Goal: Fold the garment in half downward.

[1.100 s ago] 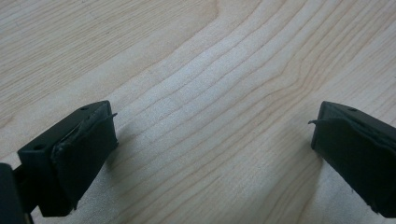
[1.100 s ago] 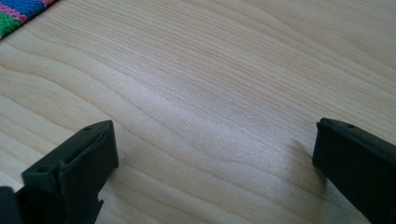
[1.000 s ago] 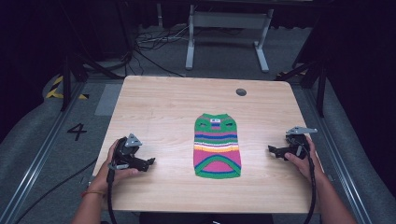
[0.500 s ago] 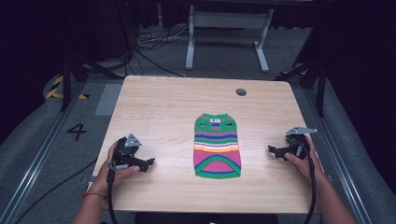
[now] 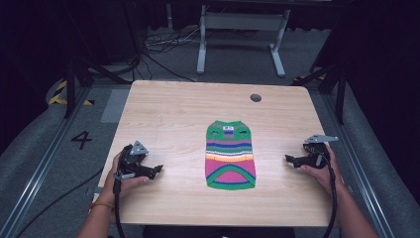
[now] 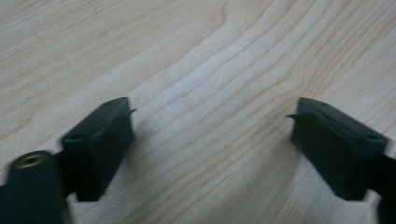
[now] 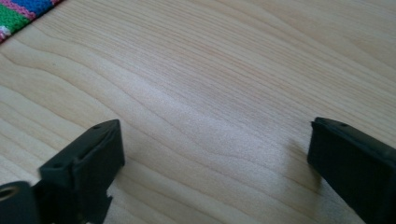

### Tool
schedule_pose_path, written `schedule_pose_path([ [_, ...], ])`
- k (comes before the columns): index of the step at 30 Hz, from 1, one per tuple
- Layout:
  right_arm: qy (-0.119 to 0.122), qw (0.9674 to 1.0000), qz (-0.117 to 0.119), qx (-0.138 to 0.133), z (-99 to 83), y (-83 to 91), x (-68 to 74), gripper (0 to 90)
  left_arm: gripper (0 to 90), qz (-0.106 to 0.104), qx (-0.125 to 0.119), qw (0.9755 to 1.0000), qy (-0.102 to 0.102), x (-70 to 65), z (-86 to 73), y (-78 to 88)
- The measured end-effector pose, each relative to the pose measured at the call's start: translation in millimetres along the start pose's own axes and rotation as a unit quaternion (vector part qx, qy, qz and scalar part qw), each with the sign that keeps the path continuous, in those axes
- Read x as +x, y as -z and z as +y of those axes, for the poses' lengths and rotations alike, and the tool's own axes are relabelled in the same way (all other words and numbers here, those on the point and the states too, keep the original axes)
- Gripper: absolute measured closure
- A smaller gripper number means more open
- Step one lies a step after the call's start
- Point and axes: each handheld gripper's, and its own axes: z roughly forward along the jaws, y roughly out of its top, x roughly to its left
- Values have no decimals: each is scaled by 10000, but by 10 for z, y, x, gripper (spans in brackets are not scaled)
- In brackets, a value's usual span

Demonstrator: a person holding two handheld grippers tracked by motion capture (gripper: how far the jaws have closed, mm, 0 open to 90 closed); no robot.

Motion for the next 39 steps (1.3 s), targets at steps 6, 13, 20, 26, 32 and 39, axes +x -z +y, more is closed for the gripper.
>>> schedule_pose_path([
  [6, 71, 9992, 386, -114, 101, 84, 36, 247, 240, -159, 212, 9993, -251, 17, 182, -15],
  [13, 288, 9990, 325, -102, 334, 80, 76, 343, 263, -211, 16, 9990, -404, -7, 523, -105],
  [20, 487, 9979, 415, -73, 582, -58, 144, 394, 295, -244, -61, 9983, -517, -55, 859, -319],
  [26, 684, 9956, 623, -146, 852, -237, 274, 445, 321, -395, -135, 9978, -518, -96, 1124, -638],
  [32, 758, 9940, 762, -222, 1104, -402, 381, 477, 339, -390, -85, 9983, -428, -119, 1344, -862],
  [39, 851, 9924, 865, -198, 1280, -622, 496, 522, 353, -381, -131, 9990, -211, -129, 1503, -1023],
])
